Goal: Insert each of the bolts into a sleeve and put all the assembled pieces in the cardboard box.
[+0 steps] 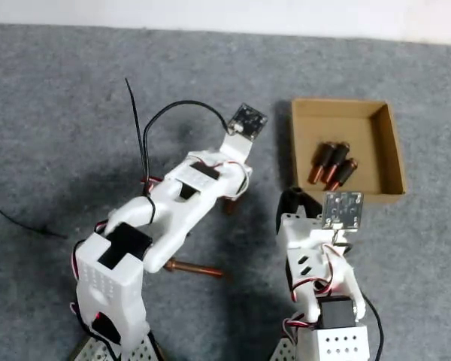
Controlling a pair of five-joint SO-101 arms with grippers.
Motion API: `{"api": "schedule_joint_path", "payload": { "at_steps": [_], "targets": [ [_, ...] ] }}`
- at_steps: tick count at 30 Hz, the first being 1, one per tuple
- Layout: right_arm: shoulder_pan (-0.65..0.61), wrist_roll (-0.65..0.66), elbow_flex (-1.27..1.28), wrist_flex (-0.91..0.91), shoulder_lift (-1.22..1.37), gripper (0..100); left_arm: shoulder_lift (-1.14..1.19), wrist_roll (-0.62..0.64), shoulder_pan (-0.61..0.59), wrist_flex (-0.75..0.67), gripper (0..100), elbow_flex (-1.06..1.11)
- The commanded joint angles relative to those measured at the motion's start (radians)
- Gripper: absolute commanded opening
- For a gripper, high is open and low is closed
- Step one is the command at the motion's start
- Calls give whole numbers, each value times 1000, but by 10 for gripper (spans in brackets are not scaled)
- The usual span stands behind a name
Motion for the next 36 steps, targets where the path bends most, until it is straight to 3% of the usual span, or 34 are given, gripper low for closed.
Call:
{"api": "schedule_joint_path", "payload": {
  "at_steps": [1,11,21,27,36],
  "targets": [
    [5,11,15,-35,-13,5,8,11,4,41,147,-36],
    [7,11,15,-35,-13,5,18,11,12,488,147,-239],
    [7,11,15,-35,-13,5,21,11,12,499,146,-236],
    [7,11,15,-35,-13,5,21,3,12,499,1,-236],
    [7,11,15,-35,-13,5,4,9,12,502,5,-242]
  ]
}}
